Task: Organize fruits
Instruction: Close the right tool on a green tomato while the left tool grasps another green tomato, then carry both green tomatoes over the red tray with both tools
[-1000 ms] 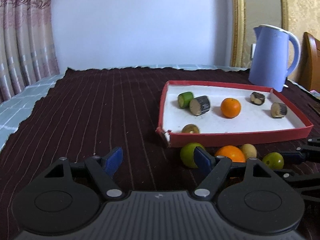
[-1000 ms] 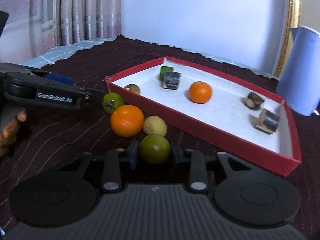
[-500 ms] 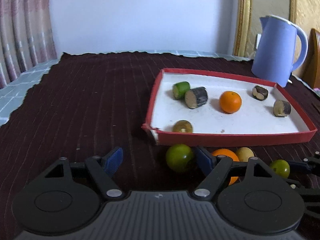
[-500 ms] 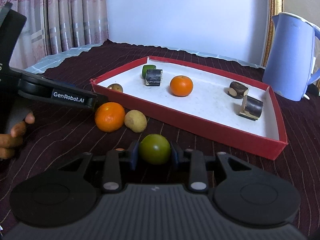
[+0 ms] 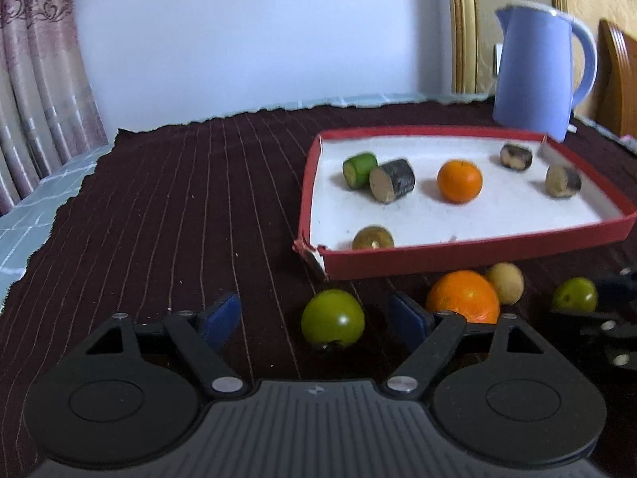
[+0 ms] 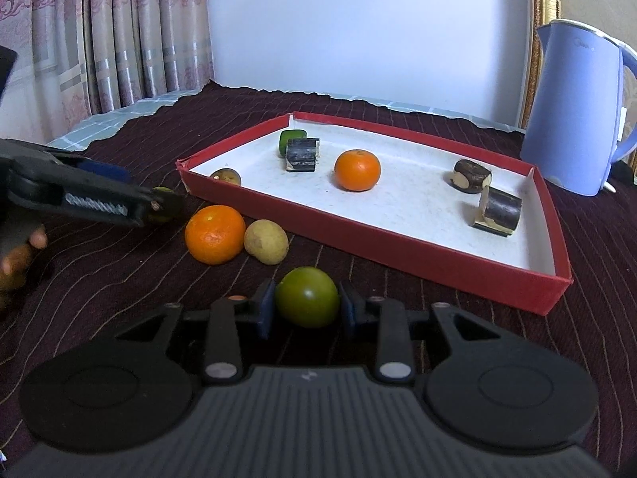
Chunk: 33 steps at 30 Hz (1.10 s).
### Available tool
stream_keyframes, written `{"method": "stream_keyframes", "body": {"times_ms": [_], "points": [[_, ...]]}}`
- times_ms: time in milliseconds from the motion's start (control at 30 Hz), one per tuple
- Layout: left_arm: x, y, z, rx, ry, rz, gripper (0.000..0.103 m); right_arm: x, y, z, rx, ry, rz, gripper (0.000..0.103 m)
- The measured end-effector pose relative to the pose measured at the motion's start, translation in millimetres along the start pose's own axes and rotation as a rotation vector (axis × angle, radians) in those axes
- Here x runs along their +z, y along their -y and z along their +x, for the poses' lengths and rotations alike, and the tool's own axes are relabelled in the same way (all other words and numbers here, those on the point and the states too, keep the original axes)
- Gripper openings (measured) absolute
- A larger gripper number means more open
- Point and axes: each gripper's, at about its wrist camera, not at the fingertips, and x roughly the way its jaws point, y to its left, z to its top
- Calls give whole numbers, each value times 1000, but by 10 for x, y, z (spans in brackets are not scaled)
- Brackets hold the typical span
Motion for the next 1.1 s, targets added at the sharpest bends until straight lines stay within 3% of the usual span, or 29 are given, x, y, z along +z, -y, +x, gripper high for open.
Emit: {"method": "stream_keyframes", "body": {"times_ms": [133,333,533,767,1100], "points": [[-16,-34,73,-35,-21,-33,69,-2,19,-4,4,3,10,30],[-13,-51,55,-76,-18,-55,31,-5,-44,2,-14,-2,-23,30],[-23,-66,-49,-72,2,-86,30,-5,-95,6,-41,-5,-49,30],[150,201,-433,-55,119,-38,31,8,-42,-89,-87,33,-5,30],[326,606,-322,-78,103,-36,31,85,174,-229,-160,102,99,30]]}}
